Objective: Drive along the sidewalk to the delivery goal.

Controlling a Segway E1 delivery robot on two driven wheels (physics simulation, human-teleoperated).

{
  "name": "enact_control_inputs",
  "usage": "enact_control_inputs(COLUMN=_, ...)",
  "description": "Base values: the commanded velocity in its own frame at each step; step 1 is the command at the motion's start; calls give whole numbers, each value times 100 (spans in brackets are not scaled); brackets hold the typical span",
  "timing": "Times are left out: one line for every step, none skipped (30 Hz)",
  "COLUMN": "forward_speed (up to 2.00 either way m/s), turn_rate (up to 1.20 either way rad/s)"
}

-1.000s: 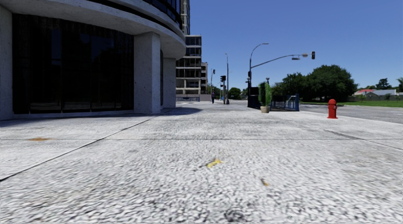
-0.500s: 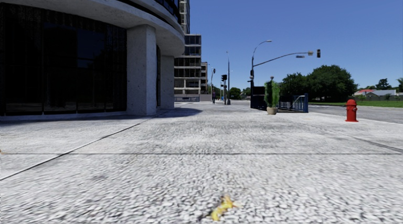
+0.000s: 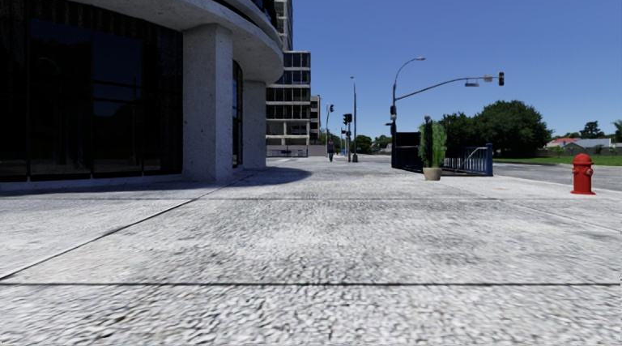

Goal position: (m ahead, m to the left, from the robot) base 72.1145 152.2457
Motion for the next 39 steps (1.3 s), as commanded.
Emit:
enact_control_inputs(forward_speed=200, turn_rate=0)
enact_control_inputs(forward_speed=200, turn_rate=0)
enact_control_inputs(forward_speed=200, turn_rate=0)
enact_control_inputs(forward_speed=200, turn_rate=0)
enact_control_inputs(forward_speed=200, turn_rate=0)
enact_control_inputs(forward_speed=200, turn_rate=0)
enact_control_inputs(forward_speed=200, turn_rate=0)
enact_control_inputs(forward_speed=200, turn_rate=0)
enact_control_inputs(forward_speed=200, turn_rate=0)
enact_control_inputs(forward_speed=200, turn_rate=0)
enact_control_inputs(forward_speed=200, turn_rate=0)
enact_control_inputs(forward_speed=200, turn_rate=0)
enact_control_inputs(forward_speed=200, turn_rate=0)
enact_control_inputs(forward_speed=200, turn_rate=0)
enact_control_inputs(forward_speed=200, turn_rate=0)
enact_control_inputs(forward_speed=200, turn_rate=0)
enact_control_inputs(forward_speed=200, turn_rate=0)
enact_control_inputs(forward_speed=200, turn_rate=0)
enact_control_inputs(forward_speed=200, turn_rate=0)
enact_control_inputs(forward_speed=200, turn_rate=0)
enact_control_inputs(forward_speed=200, turn_rate=0)
enact_control_inputs(forward_speed=200, turn_rate=0)
enact_control_inputs(forward_speed=200, turn_rate=0)
enact_control_inputs(forward_speed=200, turn_rate=0)
enact_control_inputs(forward_speed=200, turn_rate=0)
enact_control_inputs(forward_speed=200, turn_rate=0)
enact_control_inputs(forward_speed=200, turn_rate=0)
enact_control_inputs(forward_speed=200, turn_rate=0)
enact_control_inputs(forward_speed=200, turn_rate=0)
enact_control_inputs(forward_speed=200, turn_rate=0)
enact_control_inputs(forward_speed=200, turn_rate=0)
enact_control_inputs(forward_speed=200, turn_rate=0)
enact_control_inputs(forward_speed=200, turn_rate=0)
enact_control_inputs(forward_speed=200, turn_rate=0)
enact_control_inputs(forward_speed=200, turn_rate=0)
enact_control_inputs(forward_speed=200, turn_rate=0)
enact_control_inputs(forward_speed=200, turn_rate=0)
enact_control_inputs(forward_speed=200, turn_rate=0)
enact_control_inputs(forward_speed=200, turn_rate=0)
